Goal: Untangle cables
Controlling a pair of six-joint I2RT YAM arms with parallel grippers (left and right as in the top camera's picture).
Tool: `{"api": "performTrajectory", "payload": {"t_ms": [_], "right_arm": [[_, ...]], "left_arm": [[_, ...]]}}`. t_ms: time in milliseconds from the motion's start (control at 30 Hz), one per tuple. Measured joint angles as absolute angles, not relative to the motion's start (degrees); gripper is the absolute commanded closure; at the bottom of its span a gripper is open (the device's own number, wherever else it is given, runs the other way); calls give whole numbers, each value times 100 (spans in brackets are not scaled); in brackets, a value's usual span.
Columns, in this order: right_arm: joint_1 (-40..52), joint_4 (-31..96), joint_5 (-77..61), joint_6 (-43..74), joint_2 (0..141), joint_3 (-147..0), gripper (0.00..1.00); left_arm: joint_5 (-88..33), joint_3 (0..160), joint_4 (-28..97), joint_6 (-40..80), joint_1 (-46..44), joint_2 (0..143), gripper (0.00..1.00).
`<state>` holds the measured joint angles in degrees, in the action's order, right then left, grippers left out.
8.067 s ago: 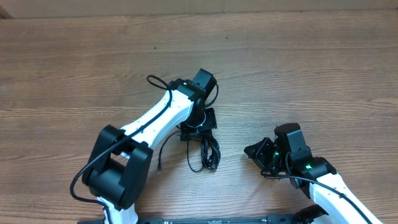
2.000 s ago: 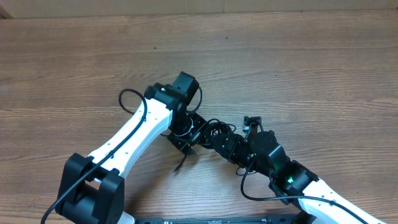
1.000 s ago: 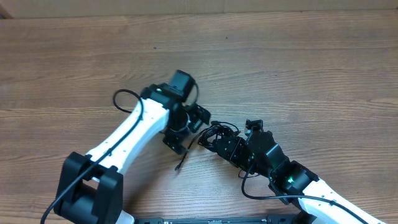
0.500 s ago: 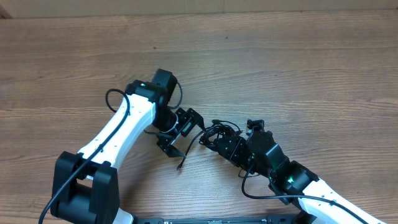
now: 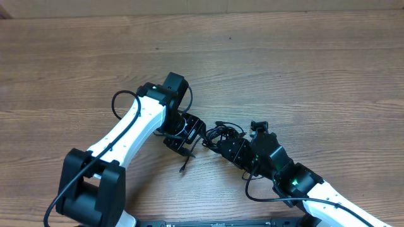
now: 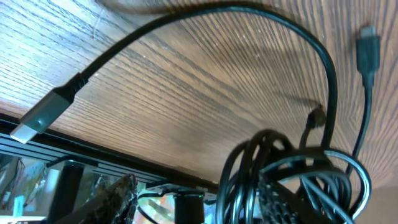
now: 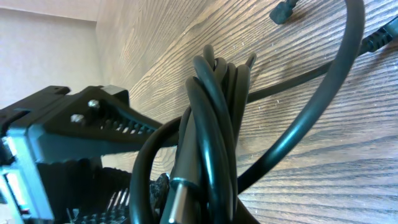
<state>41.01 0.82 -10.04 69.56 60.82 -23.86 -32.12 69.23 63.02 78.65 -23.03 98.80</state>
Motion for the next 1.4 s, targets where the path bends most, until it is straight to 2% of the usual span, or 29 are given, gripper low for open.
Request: {"api": "performTrajectory", "payload": {"t_ms": [267, 600, 900, 967, 1100, 1233, 1333, 1367, 1400], "right_arm": [[4101, 86, -1004, 6958, 6082, -2388, 83], [4101, 89, -1007, 6956, 6082, -2386, 83], [4101, 128, -1007, 6956, 6082, -2388, 83], [4101, 148, -1007, 6956, 6082, -2388, 83], [4101, 152, -1002, 6956, 6082, -2388, 83], [4101, 145, -982, 6945, 6082, -2386, 83], [4101, 132, -965, 6943, 6082, -2388, 83], [4101, 132, -956, 6943, 6082, -2388, 83], [4099, 132, -947, 6941, 6082, -2388, 83]], "left_arm": [[-3186, 6910, 6123, 8119, -2303, 9968, 33], [-3151, 6908, 5887, 8431, -2414, 9974, 43], [-3205, 6908, 5824, 8554, -2552, 10348, 59], [-3301, 6908, 5800, 8558, -2554, 10486, 59], [-3413, 6908, 5741, 8569, -2554, 10621, 42], [-3533, 6904, 5736, 8562, -2552, 10641, 40], [-3638, 6901, 5669, 8560, -2552, 10643, 31], [-3671, 6901, 5627, 8558, -2552, 10643, 31], [-3697, 6901, 5588, 8558, -2552, 10643, 36]]}}
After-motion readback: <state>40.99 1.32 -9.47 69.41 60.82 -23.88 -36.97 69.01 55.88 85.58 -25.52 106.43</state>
